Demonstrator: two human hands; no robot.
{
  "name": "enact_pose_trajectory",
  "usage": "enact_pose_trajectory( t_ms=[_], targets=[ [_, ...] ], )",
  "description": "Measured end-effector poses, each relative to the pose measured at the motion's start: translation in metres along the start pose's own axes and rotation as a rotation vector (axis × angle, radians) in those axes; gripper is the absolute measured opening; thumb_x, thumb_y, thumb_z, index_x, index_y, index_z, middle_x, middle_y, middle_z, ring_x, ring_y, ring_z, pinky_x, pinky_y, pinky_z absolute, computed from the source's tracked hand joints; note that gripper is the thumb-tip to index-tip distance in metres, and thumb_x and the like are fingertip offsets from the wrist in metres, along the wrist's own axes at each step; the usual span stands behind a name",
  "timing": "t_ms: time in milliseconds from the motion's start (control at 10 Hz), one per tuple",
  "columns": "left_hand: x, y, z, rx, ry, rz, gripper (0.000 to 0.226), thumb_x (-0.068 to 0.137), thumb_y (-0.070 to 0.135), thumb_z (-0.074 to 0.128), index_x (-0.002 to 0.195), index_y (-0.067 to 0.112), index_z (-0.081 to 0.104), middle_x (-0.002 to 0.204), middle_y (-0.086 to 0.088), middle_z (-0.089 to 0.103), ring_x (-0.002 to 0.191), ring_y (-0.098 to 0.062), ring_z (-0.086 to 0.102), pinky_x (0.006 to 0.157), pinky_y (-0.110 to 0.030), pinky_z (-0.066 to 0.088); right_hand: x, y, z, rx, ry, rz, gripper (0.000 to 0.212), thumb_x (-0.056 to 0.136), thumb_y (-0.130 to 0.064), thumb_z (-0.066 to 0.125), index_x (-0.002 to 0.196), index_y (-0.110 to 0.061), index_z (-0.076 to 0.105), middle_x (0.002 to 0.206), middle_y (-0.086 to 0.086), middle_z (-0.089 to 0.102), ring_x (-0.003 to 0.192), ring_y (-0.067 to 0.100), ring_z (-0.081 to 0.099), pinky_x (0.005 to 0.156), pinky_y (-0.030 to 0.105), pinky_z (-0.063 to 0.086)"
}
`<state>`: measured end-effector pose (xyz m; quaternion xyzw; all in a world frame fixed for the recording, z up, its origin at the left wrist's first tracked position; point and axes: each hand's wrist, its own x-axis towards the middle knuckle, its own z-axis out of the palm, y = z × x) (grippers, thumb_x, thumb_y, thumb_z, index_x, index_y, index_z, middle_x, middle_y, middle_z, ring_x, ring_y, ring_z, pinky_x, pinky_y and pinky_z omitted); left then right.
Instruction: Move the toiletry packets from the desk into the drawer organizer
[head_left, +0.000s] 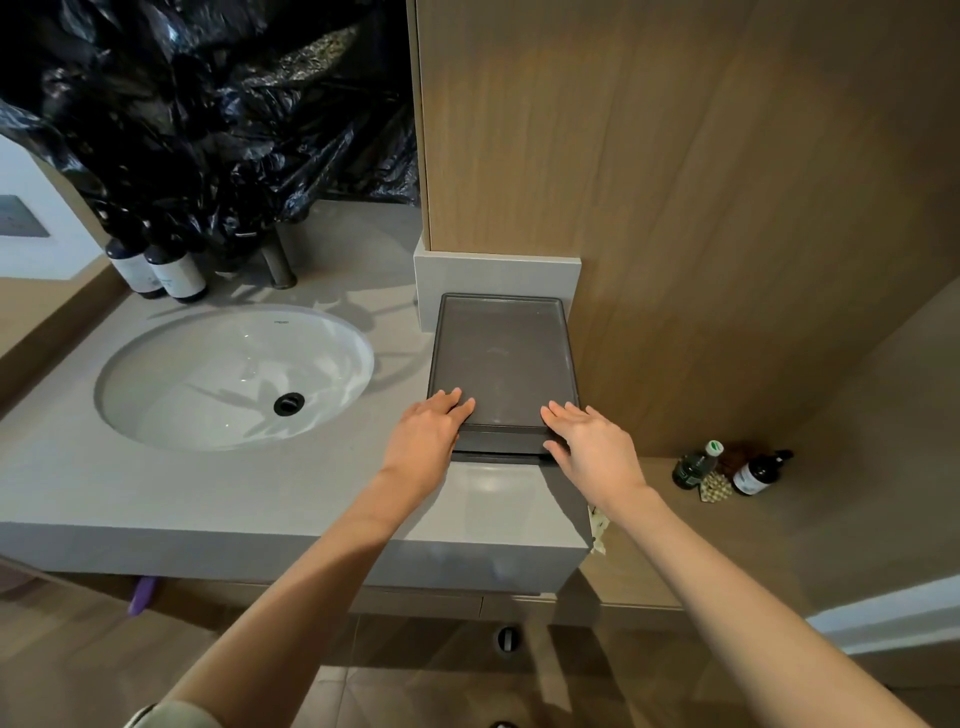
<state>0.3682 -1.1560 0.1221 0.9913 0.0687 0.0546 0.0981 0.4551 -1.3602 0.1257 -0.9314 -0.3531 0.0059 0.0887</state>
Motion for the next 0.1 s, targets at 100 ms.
enact_pose_trajectory(
  t_ms=[100],
  targets=[
    [-0.0102, 0.0068, -0.0071, -0.106, 0.017, -0.075, 0.049, 0.094, 0.020, 0.050, 0.141, 0.018, 0.040, 0.141, -0.003, 0.048, 0.128, -0.024, 0.046, 0.105, -0.035, 0.037, -0.0091, 0.0060, -0.0113, 0.260, -0.096, -0.005, 0.045, 0.096, -0.028, 0.054, 0.140, -0.032, 0.046, 0.150, -0.005, 0.041, 0.142, 0.015, 0.033, 0.116, 0.035, 0.027]
  ],
)
